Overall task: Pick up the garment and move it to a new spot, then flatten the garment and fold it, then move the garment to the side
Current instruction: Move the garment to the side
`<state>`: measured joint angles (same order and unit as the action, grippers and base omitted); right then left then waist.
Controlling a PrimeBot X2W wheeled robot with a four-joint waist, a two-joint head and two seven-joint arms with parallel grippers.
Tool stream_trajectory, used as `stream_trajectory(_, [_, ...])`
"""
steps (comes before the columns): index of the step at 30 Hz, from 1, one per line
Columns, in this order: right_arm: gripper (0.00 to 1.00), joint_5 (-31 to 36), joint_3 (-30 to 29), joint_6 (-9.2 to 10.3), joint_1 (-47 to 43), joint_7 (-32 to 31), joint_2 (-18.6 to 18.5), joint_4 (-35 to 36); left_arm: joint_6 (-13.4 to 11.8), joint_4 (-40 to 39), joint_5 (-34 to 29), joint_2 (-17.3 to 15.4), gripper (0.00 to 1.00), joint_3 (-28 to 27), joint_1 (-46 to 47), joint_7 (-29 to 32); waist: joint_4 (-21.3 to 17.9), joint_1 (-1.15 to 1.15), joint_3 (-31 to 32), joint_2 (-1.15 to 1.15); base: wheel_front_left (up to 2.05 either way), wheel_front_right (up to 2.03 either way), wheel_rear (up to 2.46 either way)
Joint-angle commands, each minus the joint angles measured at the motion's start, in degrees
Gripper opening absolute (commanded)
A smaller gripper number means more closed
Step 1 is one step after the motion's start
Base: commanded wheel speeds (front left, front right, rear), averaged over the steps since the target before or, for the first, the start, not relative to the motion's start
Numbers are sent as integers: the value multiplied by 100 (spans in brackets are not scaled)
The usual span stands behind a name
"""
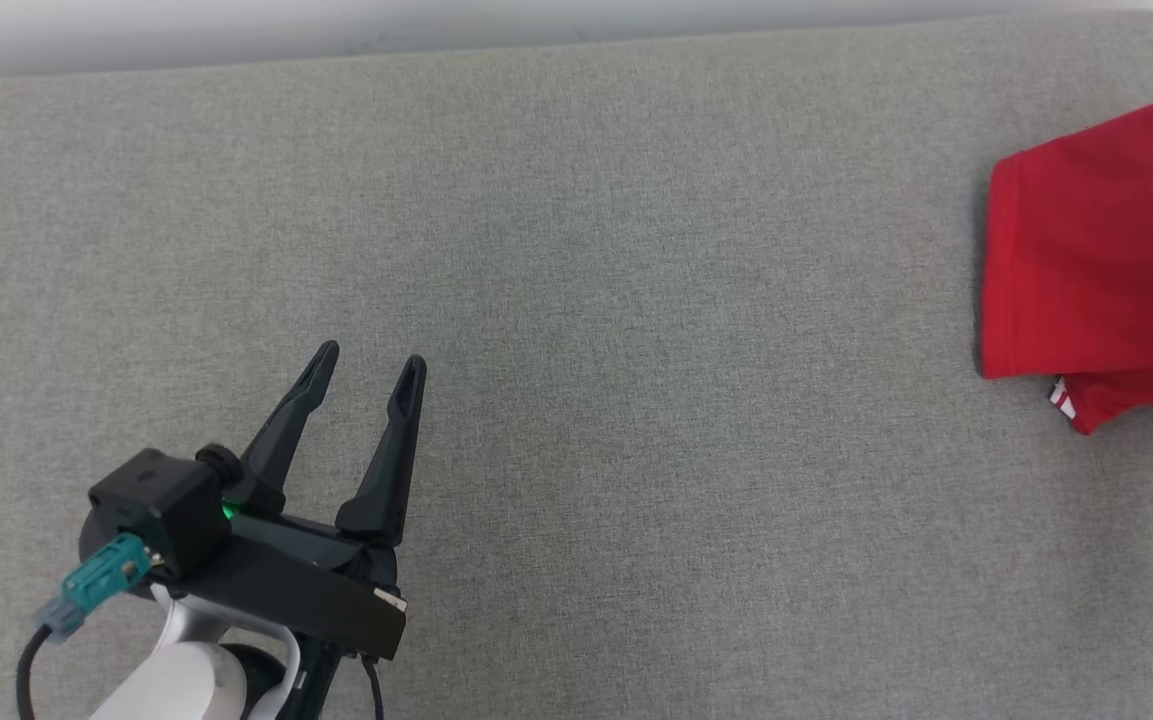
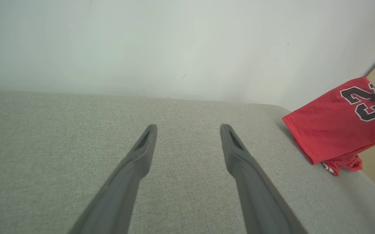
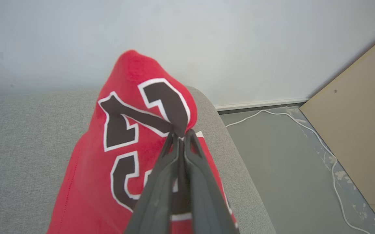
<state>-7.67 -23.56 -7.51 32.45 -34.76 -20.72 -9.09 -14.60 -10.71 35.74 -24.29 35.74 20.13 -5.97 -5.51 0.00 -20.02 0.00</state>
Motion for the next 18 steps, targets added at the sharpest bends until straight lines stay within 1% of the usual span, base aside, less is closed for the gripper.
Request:
stream_trajectory(1, [0,135,-86,6,-24,62,72,-19,9,-27,-86,-55,100,5,71,31,-8,0,-50,0,0,0,0])
stream_trajectory(9, [0,1023,-589,6,100,675,346,-308,7,-97,-138,-123,100,60,162,161,120,0,-221,0,0,0,0])
stream_trajectory(13, [0,1744,-900,7,143,930,371,-407,-39,-149,-124,-163,100,50,154,188,189,0,-276,0,0,0,0])
stream_trajectory(15, [0,2039,-962,7,184,1064,433,-467,-47,-170,-128,-183,100,48,148,205,210,0,-292,0,0,0,0])
stream_trajectory(18, [0,2405,-897,8,153,1265,405,-570,-48,-197,-132,-197,100,58,147,214,231,0,-306,0,0,0,0])
